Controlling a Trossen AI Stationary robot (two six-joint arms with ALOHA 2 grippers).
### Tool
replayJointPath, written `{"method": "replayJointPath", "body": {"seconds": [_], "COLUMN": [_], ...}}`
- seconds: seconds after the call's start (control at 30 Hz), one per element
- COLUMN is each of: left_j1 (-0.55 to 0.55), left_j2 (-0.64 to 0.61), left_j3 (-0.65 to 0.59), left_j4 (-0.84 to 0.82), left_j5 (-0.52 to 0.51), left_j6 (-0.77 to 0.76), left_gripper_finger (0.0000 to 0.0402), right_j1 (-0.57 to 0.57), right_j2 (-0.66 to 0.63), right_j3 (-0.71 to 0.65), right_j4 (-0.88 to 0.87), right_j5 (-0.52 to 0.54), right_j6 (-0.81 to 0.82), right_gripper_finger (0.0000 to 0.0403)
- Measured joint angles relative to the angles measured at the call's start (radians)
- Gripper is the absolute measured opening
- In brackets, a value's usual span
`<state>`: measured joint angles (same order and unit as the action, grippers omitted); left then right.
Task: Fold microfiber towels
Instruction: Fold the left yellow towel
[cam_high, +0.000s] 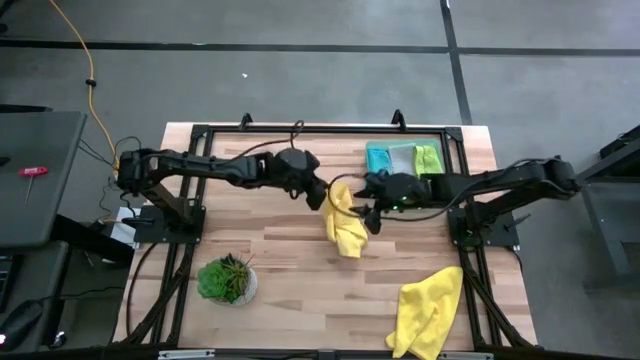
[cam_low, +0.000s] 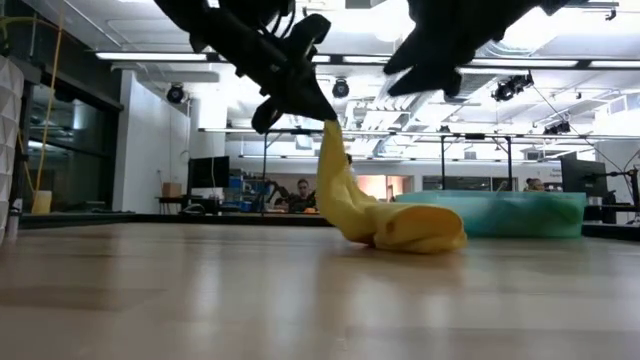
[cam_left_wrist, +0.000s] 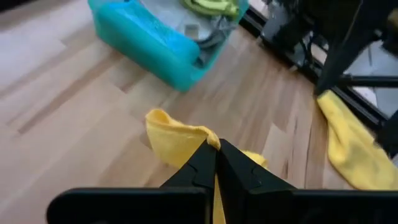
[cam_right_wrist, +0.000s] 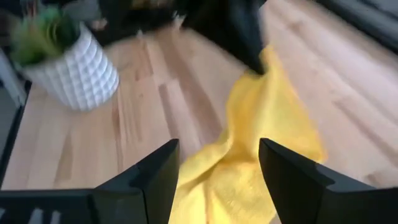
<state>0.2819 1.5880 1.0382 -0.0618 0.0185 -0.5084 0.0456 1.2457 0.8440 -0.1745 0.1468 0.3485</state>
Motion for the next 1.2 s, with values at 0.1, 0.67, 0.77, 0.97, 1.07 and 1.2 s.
{"method": "replayJointPath", "body": {"seconds": [0.1, 0.67, 0.77, 0.97, 1.07, 1.2], "left_j1": [-0.019, -0.087, -0.085, -0.079, -0.079, -0.08], "left_j2": [0.004, 0.092, 0.093, 0.093, 0.087, 0.08], "left_j3": [-0.001, -0.001, -0.001, -0.001, -0.001, 0.0], "left_j4": [-0.01, -0.025, -0.024, -0.04, -0.078, -0.143], "left_j5": [0.009, -0.017, -0.028, -0.015, 0.009, 0.031], "left_j6": [0.0, -0.038, -0.038, -0.038, -0.035, -0.006], "left_gripper_finger": [0.0, 0.0, 0.0, 0.0, 0.0, 0.0], "right_j1": [0.001, 0.007, 0.025, 0.065, 0.076, 0.079], "right_j2": [0.07, 0.398, 0.419, 0.425, 0.425, 0.425], "right_j3": [0.0, 0.0, 0.0, 0.0, 0.0, 0.0], "right_j4": [0.004, 0.025, 0.032, 0.034, 0.031, 0.018], "right_j5": [-0.04, -0.058, -0.05, 0.162, 0.322, 0.436], "right_j6": [-0.039, -0.255, -0.284, -0.302, -0.296, -0.234], "right_gripper_finger": [0.021, 0.021, 0.021, 0.021, 0.021, 0.021]}}
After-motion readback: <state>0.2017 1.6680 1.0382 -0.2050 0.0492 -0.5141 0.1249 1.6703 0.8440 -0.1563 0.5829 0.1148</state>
